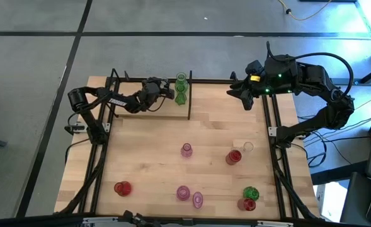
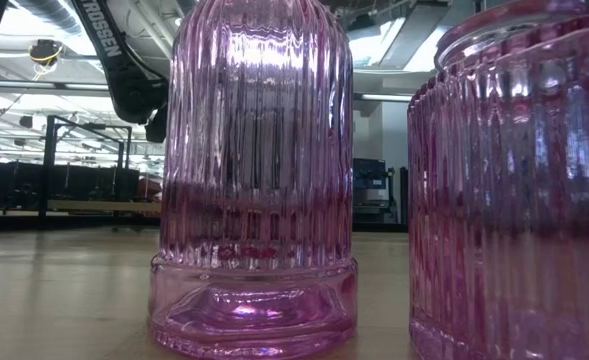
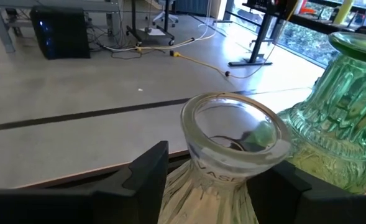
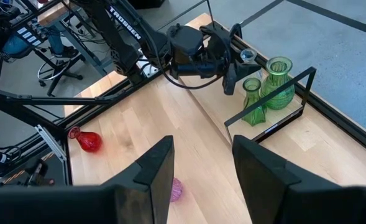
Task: Sort vases onto shelf
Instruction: Put the bottom left transparent vase on the shelf
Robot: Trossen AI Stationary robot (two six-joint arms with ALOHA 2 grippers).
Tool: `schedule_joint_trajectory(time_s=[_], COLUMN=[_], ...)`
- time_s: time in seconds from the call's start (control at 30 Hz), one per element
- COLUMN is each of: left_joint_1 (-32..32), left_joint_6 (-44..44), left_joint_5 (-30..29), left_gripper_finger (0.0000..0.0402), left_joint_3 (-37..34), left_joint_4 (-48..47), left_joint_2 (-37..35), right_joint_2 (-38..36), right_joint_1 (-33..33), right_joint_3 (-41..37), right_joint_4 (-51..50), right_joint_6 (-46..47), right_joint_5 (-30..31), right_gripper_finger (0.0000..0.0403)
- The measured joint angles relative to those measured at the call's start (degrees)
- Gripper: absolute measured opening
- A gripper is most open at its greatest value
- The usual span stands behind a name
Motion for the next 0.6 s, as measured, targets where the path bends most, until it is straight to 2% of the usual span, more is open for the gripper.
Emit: schedule_joint_trajectory(time_s=[0.1, 0.3, 0.6], left_joint_1=[0.32, 1.62, 1.49], left_joint_6=[-2.42, -5.72, -3.76], left_joint_5=[0.89, 6.73, 6.36], left_gripper_finger=[0.0189, 0.0189, 0.0189], left_joint_3=[0.02, 0.17, -0.03], left_joint_4=[-0.49, -2.56, -7.26], left_joint_2=[-0.04, -0.24, -3.87], right_joint_2=[-0.02, -0.01, 0.0], right_joint_1=[0.0, 0.01, 0.02], right_joint_3=[0.0, 0.0, 0.0], right_joint_4=[0.0, 0.0, 0.0], right_joint_6=[-0.01, -0.06, -0.23], right_joint_5=[0.0, 0.0, -0.42], right_gripper_finger=[0.0156, 0.0156, 0.0156])
